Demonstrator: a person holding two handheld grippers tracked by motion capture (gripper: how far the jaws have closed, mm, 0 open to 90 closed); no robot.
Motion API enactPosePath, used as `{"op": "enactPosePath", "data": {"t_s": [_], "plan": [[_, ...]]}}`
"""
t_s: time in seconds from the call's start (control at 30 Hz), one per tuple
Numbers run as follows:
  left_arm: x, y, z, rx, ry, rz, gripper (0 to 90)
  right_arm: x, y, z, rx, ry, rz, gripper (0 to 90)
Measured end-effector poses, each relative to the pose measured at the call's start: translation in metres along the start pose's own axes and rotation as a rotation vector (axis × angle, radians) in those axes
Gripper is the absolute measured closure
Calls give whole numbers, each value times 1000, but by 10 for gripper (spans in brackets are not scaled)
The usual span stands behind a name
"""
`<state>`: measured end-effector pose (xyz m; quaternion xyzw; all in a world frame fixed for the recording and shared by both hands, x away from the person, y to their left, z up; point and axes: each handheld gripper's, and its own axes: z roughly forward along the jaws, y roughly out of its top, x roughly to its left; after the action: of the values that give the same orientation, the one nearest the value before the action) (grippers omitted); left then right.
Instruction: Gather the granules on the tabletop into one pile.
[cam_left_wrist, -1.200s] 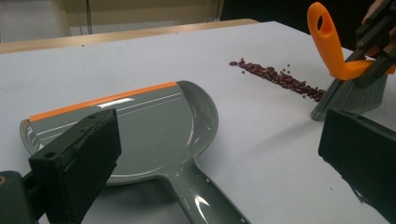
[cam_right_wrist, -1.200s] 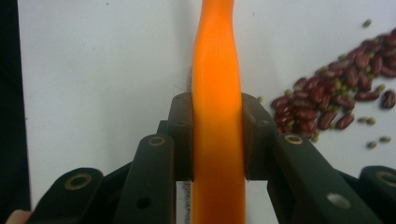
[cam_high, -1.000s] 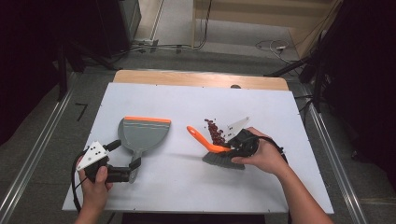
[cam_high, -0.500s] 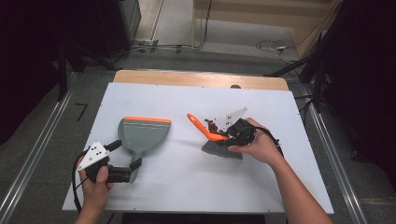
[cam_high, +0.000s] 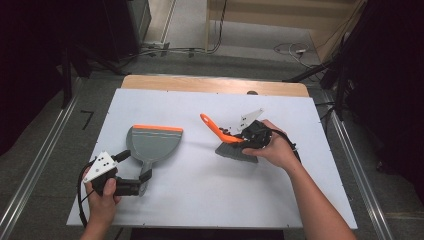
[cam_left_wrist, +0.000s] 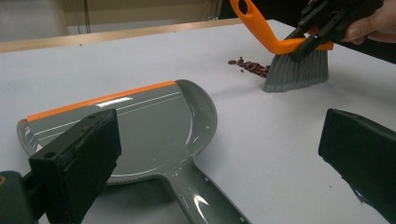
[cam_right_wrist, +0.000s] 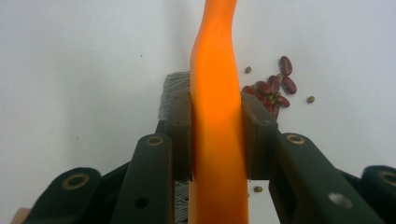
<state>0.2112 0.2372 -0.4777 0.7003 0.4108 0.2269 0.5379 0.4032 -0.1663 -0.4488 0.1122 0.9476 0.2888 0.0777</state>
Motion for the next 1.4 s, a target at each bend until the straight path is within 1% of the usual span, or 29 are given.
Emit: {"op": "enactPosePath", "data": {"t_s": [0.3, 0.33, 0.53, 0.67, 0.77, 0.97, 1.03, 1.23, 1.3, 1.4], "plan": [[1, 0, 0, -1, -1, -3, 0, -8, 4, 3, 1, -22, 20, 674], [1, 0, 0, 0, 0, -3, 0, -9, 4, 4, -4, -20, 17, 674], [1, 0, 0, -1, 1, -5, 0, -13, 3, 4, -11, -18, 37, 674], [1, -1, 0, 1, 2, -4, 0, -15, 4, 4, -14, -18, 38, 674], [1, -1, 0, 1, 3, -5, 0, -16, 6, 5, -9, -27, 30, 674], [2, -1, 0, 5, 6, -6, 0, -17, 9, 7, -3, -48, 35, 674], [2, -1, 0, 3, 6, -6, 0, -17, 10, 7, -4, -64, 38, 674], [2, -1, -1, 0, 8, -6, 0, -15, 10, 5, 1, -67, 31, 675], [2, -1, -1, 0, 8, -7, 0, -14, 10, 4, 1, -78, 30, 675], [2, -1, -1, 2, 7, -5, 0, -15, 10, 3, 4, -82, 32, 676]]}}
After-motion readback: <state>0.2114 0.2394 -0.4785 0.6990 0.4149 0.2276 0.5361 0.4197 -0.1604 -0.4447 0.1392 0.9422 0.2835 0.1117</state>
